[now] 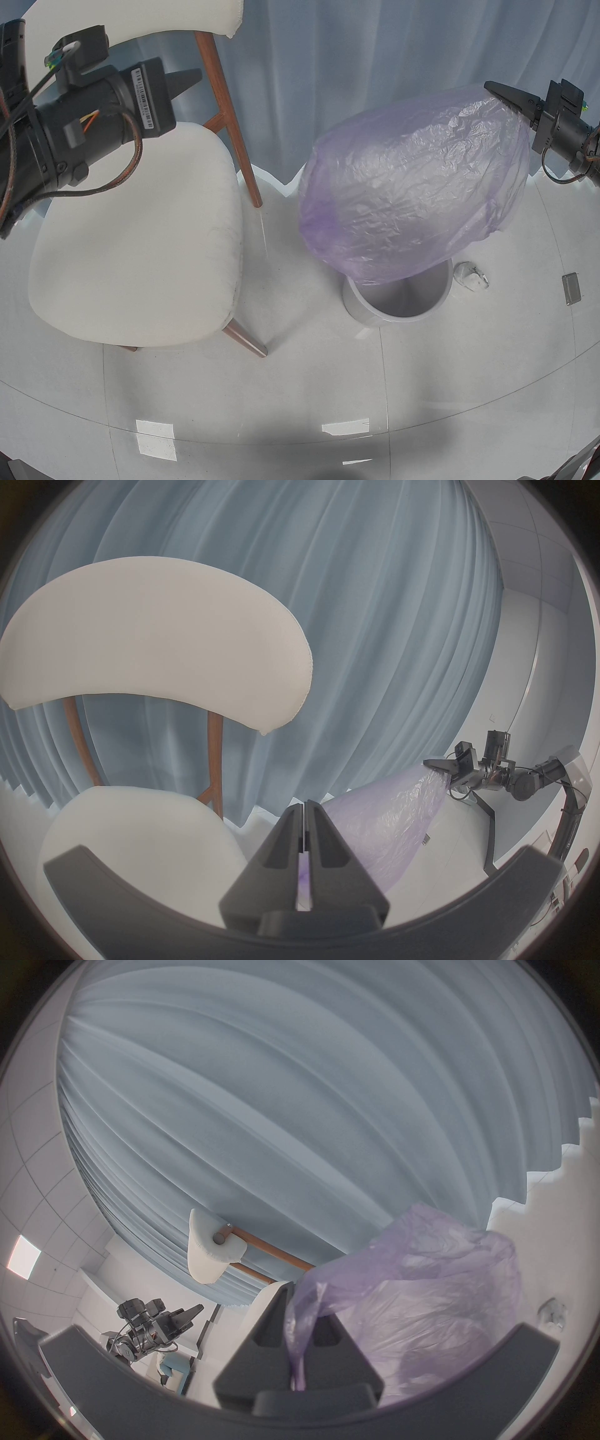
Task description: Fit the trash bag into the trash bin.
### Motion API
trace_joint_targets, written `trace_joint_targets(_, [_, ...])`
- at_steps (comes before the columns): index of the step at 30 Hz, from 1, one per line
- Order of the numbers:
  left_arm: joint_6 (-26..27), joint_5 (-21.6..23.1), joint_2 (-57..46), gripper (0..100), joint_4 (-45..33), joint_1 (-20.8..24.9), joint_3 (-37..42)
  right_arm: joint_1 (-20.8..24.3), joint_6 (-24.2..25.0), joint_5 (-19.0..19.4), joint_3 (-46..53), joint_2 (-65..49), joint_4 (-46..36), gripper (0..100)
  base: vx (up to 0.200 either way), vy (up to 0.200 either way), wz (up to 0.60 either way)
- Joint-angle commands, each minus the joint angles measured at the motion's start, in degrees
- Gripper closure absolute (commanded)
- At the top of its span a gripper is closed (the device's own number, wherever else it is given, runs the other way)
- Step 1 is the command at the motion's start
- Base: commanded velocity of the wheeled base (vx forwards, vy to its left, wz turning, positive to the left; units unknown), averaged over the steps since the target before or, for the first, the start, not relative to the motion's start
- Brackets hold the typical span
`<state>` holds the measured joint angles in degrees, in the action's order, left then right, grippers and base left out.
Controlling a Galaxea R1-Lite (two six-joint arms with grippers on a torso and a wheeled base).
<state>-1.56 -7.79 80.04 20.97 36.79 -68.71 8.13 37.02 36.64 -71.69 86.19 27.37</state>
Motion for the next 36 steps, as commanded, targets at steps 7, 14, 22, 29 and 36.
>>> trace_joint_targets(7, [0.15, -0.12, 0.46, 100, -0.05, 0.3, 0.06, -4.09, -13.47, 1.15, -0.73, -2.87, -10.32, 100, 0.0, 0.0, 0.0])
trace_joint_targets(14, [0.24, -0.12, 1.34, 100, 0.04, 0.3, 0.33, -2.07, -26.74, 3.17, 8.76, -3.66, -10.23, 100, 0.0, 0.0, 0.0])
trace_joint_targets(22, [0.51, -0.12, 1.43, 100, 0.13, 0.3, 1.91, 5.4, -28.23, -2.98, 16.59, -2.08, -3.81, 100, 0.0, 0.0, 0.0])
trace_joint_targets(29, [0.59, -0.12, 1.43, 100, 0.13, 0.3, 2.61, 14.37, -27.97, -9.05, 19.13, 1.97, 1.72, 100, 0.0, 0.0, 0.0])
trace_joint_targets(36, [0.42, -0.12, 1.26, 100, 0.48, 0.12, 8.24, 20.87, -27.44, -15.29, 22.21, 10.84, 8.05, 100, 0.0, 0.0, 0.0])
